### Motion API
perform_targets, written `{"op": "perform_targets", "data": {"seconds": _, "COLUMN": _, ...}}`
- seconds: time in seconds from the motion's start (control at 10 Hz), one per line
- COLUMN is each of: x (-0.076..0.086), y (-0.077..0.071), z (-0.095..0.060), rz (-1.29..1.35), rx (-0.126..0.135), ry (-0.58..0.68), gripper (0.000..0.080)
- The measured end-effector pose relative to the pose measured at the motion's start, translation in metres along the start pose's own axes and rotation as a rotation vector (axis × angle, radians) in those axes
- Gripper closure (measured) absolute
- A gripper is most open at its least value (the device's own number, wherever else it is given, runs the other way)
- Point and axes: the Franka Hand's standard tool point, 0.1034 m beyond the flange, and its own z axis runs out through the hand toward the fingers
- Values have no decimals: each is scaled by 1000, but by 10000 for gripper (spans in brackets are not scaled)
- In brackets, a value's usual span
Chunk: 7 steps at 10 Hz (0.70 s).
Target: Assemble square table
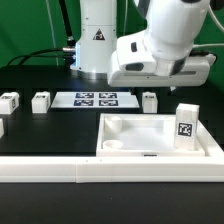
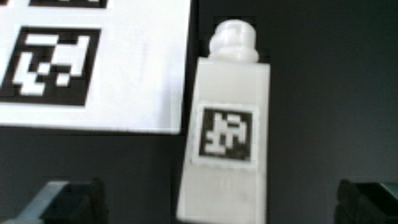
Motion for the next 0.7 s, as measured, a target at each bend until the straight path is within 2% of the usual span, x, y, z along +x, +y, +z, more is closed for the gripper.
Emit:
{"op": "perform_targets", "data": {"seconds": 0.3, "x": 2, "y": 2, "z": 10, "rz": 7, "rx": -6, "ry": -132, "gripper": 151}}
{"op": "perform_targets", "data": {"seconds": 0.7, "x": 2, "y": -2, "z": 23, "rz": 3, "rx": -11, "ry": -125, "gripper": 151}}
